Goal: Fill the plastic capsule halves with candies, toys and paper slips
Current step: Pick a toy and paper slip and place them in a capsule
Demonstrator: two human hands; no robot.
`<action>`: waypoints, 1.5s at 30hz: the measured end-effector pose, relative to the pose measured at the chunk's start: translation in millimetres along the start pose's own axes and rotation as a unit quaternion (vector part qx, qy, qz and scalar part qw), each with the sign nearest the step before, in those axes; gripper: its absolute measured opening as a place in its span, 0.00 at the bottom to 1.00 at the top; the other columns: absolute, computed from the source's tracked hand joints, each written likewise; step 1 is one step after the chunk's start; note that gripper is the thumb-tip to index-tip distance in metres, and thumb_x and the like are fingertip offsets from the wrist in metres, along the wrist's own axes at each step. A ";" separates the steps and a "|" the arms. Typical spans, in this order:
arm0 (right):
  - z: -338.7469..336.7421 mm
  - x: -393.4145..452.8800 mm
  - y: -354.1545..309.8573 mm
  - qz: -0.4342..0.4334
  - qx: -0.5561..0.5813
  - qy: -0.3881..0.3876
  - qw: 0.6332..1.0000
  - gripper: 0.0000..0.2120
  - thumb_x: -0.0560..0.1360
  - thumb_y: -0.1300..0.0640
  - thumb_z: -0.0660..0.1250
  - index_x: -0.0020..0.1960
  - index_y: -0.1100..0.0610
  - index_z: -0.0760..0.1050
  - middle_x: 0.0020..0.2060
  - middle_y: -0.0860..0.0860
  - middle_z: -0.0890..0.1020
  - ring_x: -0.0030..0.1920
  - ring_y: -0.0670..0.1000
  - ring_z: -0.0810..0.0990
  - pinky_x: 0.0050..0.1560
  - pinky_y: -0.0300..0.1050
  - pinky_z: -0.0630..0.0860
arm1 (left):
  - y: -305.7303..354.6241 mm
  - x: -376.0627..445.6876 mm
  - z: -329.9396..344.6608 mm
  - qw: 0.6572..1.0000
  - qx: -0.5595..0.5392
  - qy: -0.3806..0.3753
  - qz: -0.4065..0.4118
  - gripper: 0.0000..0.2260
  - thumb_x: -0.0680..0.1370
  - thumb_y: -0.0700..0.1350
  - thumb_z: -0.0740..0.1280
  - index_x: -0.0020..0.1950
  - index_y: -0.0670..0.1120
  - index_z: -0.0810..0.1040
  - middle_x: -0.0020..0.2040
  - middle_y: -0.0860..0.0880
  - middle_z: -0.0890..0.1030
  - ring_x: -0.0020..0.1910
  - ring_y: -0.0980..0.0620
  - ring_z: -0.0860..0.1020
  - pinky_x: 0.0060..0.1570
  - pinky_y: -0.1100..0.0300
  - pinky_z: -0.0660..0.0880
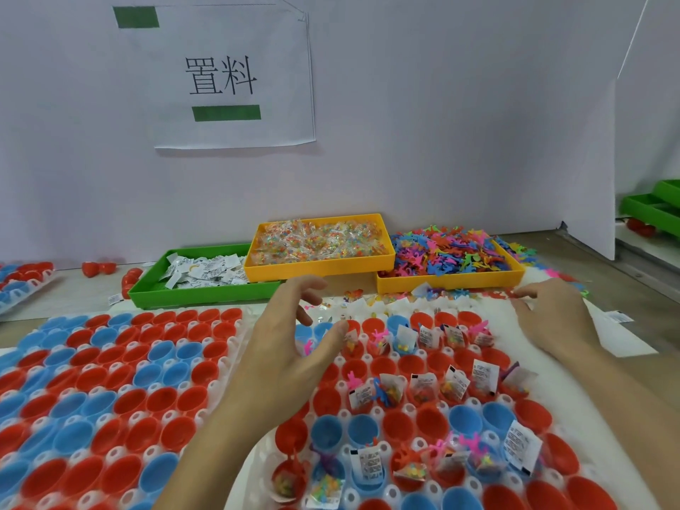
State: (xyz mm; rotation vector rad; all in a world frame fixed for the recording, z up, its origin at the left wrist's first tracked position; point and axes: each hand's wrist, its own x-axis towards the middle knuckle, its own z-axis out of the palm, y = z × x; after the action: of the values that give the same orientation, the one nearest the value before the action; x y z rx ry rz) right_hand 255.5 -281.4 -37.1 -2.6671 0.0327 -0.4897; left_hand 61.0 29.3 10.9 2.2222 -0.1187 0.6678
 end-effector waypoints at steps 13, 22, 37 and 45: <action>-64.9 -41.9 -61.4 -0.146 0.330 -0.099 0.927 0.11 0.72 0.62 0.75 0.46 0.46 0.84 0.37 0.42 0.86 0.40 0.41 0.83 0.36 0.29 0.77 | 13.3 -1.3 3.3 0.998 -0.058 -0.012 0.012 0.08 0.76 0.49 0.71 0.53 0.56 0.77 0.44 0.55 0.80 0.44 0.52 0.77 0.39 0.69 0.69; -79.9 -85.9 -106.4 -0.249 0.412 -0.309 0.820 0.09 0.66 0.56 0.76 0.45 0.47 0.87 0.42 0.46 0.88 0.45 0.45 0.87 0.45 0.32 0.80 | 34.0 -4.3 7.4 0.988 -0.146 -0.047 -0.001 0.10 0.74 0.47 0.73 0.54 0.54 0.81 0.42 0.55 0.85 0.40 0.49 0.81 0.41 0.49 0.78; -79.5 -96.0 -116.2 -0.254 0.434 -0.318 0.804 0.10 0.68 0.53 0.74 0.49 0.46 0.86 0.42 0.48 0.88 0.44 0.48 0.87 0.44 0.35 0.80 | 39.3 -4.6 10.0 0.973 -0.212 -0.074 -0.053 0.08 0.72 0.43 0.74 0.50 0.49 0.83 0.39 0.48 0.86 0.38 0.50 0.84 0.46 0.45 0.81; -75.2 -95.1 -115.7 -0.227 0.437 -0.312 0.812 0.07 0.71 0.53 0.72 0.48 0.50 0.87 0.38 0.51 0.87 0.37 0.48 0.85 0.40 0.36 0.79 | 37.1 -4.9 9.1 0.964 -0.247 -0.079 -0.060 0.11 0.67 0.42 0.75 0.49 0.44 0.84 0.42 0.47 0.87 0.43 0.49 0.85 0.46 0.57 0.82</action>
State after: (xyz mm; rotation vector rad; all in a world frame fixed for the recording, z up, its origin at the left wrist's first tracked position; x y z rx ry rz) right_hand 134.4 -197.5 42.8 -1.7591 -0.8315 0.2439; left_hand 49.8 -3.0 28.5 1.7796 -0.2066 0.3444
